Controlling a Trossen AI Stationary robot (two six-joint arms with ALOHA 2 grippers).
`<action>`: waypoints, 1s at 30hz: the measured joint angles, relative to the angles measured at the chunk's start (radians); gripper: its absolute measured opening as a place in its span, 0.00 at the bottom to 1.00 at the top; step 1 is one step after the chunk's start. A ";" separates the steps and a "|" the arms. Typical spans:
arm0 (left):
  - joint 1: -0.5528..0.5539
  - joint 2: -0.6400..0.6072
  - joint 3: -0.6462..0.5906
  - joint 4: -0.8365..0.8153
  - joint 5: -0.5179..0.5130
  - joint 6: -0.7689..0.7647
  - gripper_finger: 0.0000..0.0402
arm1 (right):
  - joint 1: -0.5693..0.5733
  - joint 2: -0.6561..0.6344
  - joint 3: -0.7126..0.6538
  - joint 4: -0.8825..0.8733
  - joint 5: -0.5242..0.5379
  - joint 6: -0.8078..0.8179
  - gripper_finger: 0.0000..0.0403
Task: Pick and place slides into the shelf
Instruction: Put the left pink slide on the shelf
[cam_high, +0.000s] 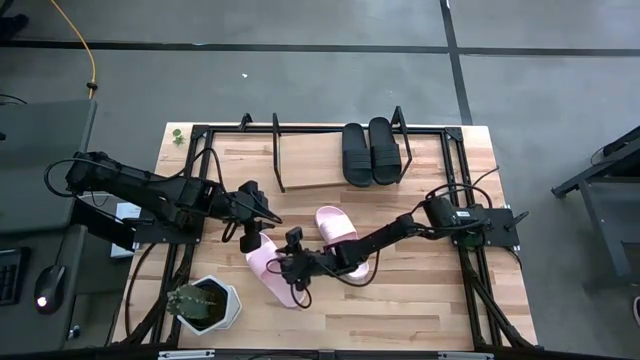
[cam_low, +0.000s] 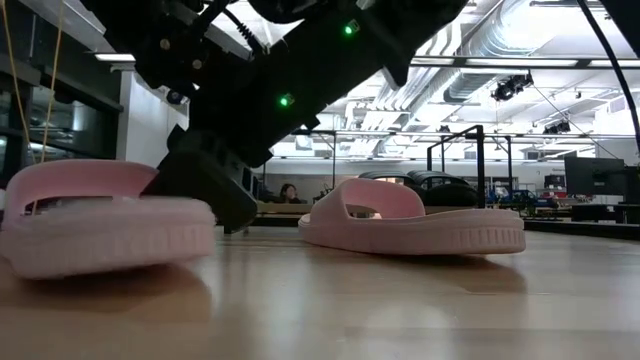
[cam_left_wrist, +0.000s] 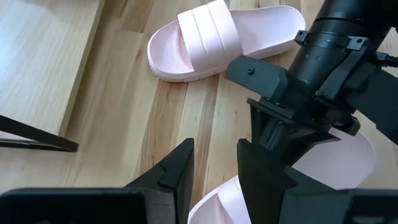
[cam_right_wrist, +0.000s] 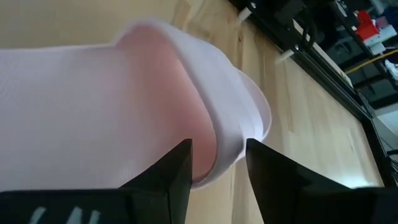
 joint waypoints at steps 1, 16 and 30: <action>0.000 0.000 0.000 0.000 0.000 0.000 0.27 | -0.001 0.000 0.000 0.002 0.006 0.000 0.35; 0.000 0.000 0.000 0.000 0.000 0.003 0.27 | -0.004 0.000 0.000 0.006 0.036 0.001 0.18; 0.000 0.000 0.000 0.000 0.000 0.003 0.27 | -0.005 0.000 0.000 0.006 0.042 0.001 0.01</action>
